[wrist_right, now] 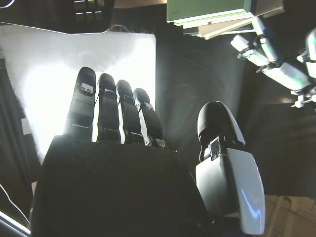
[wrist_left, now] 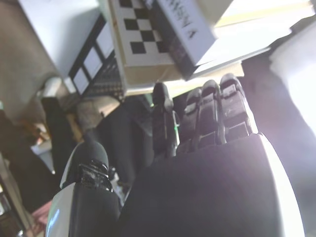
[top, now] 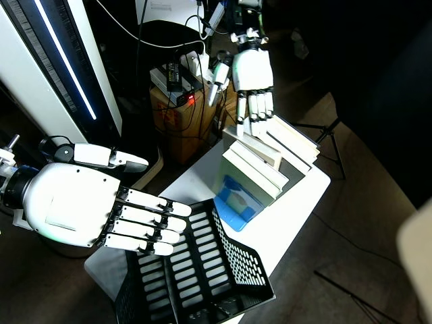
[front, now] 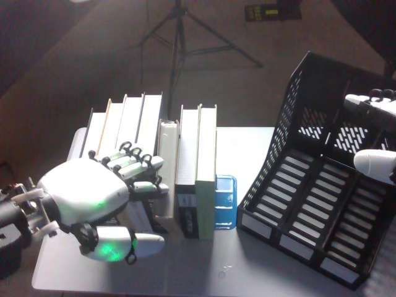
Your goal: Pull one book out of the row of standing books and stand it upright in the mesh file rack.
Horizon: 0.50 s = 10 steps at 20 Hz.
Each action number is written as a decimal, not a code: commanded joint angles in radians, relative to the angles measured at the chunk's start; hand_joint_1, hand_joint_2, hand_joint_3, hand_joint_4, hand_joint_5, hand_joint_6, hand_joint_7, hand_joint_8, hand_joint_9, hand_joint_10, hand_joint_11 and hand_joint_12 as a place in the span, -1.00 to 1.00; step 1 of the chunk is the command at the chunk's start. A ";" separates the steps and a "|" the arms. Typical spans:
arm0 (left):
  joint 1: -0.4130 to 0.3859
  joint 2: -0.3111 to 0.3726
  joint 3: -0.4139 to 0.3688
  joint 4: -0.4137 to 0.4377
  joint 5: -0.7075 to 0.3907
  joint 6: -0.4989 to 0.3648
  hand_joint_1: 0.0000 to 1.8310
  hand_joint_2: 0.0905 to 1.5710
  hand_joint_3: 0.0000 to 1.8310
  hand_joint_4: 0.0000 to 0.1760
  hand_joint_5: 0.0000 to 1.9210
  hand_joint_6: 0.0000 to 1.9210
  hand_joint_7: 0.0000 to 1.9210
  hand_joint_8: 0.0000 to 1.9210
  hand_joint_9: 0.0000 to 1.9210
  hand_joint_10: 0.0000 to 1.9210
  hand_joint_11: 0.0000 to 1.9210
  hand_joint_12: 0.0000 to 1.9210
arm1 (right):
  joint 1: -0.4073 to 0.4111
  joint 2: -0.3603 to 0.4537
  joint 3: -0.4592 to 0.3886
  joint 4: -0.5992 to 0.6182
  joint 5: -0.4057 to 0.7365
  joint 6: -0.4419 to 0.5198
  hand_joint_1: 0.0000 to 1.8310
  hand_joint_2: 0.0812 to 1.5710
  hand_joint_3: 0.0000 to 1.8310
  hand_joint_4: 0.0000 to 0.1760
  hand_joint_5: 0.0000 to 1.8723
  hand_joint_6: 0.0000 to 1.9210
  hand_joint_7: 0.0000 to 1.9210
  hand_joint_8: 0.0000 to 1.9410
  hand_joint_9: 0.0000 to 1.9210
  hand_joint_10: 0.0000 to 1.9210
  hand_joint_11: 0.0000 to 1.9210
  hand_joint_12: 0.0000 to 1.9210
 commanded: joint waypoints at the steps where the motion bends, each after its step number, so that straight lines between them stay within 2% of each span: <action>1: 0.012 0.003 -0.006 0.023 -0.037 -0.009 -1.00 0.47 -1.00 -0.47 -0.43 -0.99 -1.00 -1.00 -1.00 -1.00 -1.00 -1.00 | 0.000 0.005 0.006 -0.003 0.114 0.006 -0.85 0.68 -1.00 -1.00 -1.00 -1.00 -1.00 -1.00 -1.00 -1.00 -1.00 -1.00; 3: 0.033 0.014 -0.024 0.029 -0.051 -0.020 -1.00 0.47 -1.00 -0.46 -0.43 -1.00 -1.00 -1.00 -1.00 -1.00 -1.00 -1.00 | 0.000 0.005 0.006 -0.002 0.113 0.006 -0.85 0.69 -1.00 -1.00 -1.00 -1.00 -1.00 -1.00 -1.00 -1.00 -1.00 -1.00; 4: 0.048 0.017 -0.030 0.029 -0.060 -0.030 -1.00 0.47 -1.00 -0.36 -0.44 -1.00 -1.00 -1.00 -1.00 -1.00 -1.00 -1.00 | 0.000 0.005 0.006 -0.001 0.112 0.006 -0.85 0.68 -1.00 -1.00 -1.00 -1.00 -1.00 -1.00 -1.00 -1.00 -1.00 -1.00; 5: 0.057 0.019 -0.033 0.029 -0.065 -0.039 -1.00 0.47 -1.00 -0.36 -0.44 -1.00 -1.00 -1.00 -1.00 -1.00 -1.00 -1.00 | 0.000 0.005 0.006 0.000 0.111 0.006 -0.85 0.68 -1.00 -1.00 -1.00 -1.00 -1.00 -1.00 -1.00 -1.00 -1.00 -1.00; 6: 0.072 0.020 -0.036 0.029 -0.073 -0.054 -1.00 0.46 -1.00 -0.10 -0.48 -1.00 -1.00 -1.00 -1.00 -1.00 -1.00 -1.00 | 0.000 0.005 0.006 0.000 0.110 0.006 -0.85 0.67 -1.00 -1.00 -1.00 -1.00 -1.00 -1.00 -1.00 -1.00 -1.00 -1.00; 8: 0.091 0.022 -0.043 0.031 -0.086 -0.075 -1.00 0.46 -1.00 -0.13 -0.49 -1.00 -1.00 -1.00 -1.00 -1.00 -1.00 -1.00 | -0.001 0.005 0.007 0.001 0.109 0.006 -0.81 0.68 -1.00 -1.00 -1.00 -1.00 -1.00 -1.00 -1.00 -1.00 -1.00 -1.00; 9: 0.096 0.023 -0.047 0.036 -0.089 -0.083 -1.00 0.46 -1.00 -0.28 -0.49 -1.00 -1.00 -1.00 -1.00 -1.00 -1.00 -1.00 | -0.001 0.005 0.007 0.002 0.109 0.006 -0.81 0.68 -1.00 -1.00 -1.00 -1.00 -1.00 -1.00 -1.00 -1.00 -1.00 -1.00; 10: 0.100 0.022 -0.050 0.043 -0.093 -0.092 -1.00 0.45 -1.00 -0.22 -0.48 -0.99 -1.00 -1.00 -1.00 -1.00 -1.00 -1.00 | -0.002 0.005 0.007 0.003 0.109 0.006 -0.81 0.68 -1.00 -1.00 -1.00 -1.00 -1.00 -1.00 -1.00 -1.00 -1.00 -1.00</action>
